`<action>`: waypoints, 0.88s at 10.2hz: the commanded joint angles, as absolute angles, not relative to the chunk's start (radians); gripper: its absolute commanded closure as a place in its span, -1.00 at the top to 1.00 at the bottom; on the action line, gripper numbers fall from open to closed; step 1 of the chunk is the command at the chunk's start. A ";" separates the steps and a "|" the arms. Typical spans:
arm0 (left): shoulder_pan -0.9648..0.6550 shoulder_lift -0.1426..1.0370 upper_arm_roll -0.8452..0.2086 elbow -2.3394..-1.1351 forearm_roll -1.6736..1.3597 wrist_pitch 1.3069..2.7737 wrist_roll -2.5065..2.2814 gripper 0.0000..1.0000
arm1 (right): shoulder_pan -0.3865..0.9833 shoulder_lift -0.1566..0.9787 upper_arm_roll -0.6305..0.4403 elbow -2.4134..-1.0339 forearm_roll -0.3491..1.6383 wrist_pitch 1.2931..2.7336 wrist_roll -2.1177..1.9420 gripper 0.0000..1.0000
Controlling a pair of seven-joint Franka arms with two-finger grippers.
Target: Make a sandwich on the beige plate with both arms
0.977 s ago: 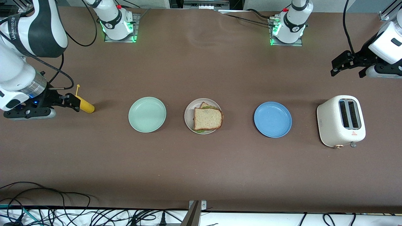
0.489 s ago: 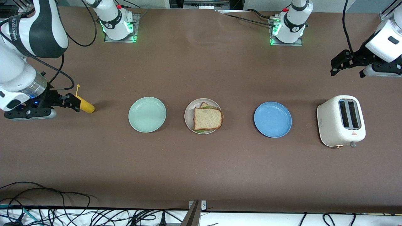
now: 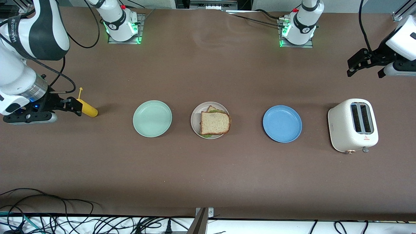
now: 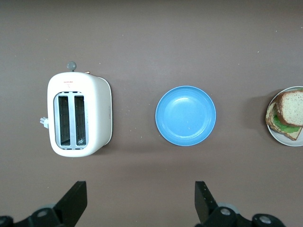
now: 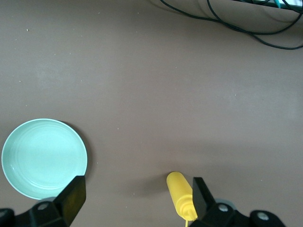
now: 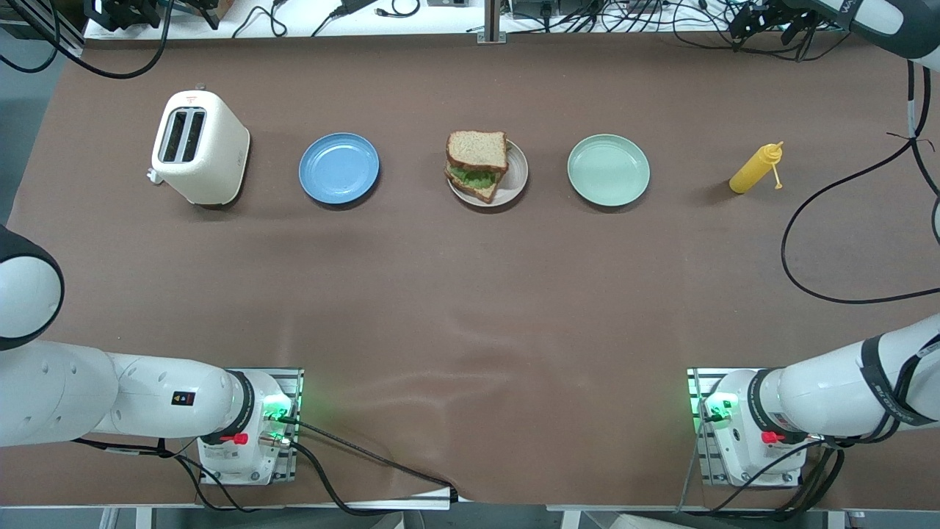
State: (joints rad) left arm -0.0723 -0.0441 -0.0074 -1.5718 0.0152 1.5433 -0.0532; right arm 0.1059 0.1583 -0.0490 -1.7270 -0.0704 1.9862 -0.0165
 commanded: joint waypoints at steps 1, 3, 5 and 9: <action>-0.066 -0.043 -0.017 -1.545 0.026 1.500 -0.054 1.00 | 0.094 0.137 -0.038 -1.753 -0.086 2.000 -0.034 1.00; -0.077 -0.041 -0.021 -1.545 0.037 1.490 -0.054 1.00 | 0.094 0.137 -0.038 -1.753 -0.086 2.000 -0.034 1.00; -0.077 -0.041 -0.018 -1.545 0.038 1.486 -0.051 1.00 | 0.094 0.137 -0.038 -1.753 -0.086 2.000 -0.035 1.00; -0.075 -0.045 -0.017 -1.543 0.026 1.470 -0.054 1.00 | 0.094 0.137 -0.038 -1.753 -0.086 2.000 -0.034 1.00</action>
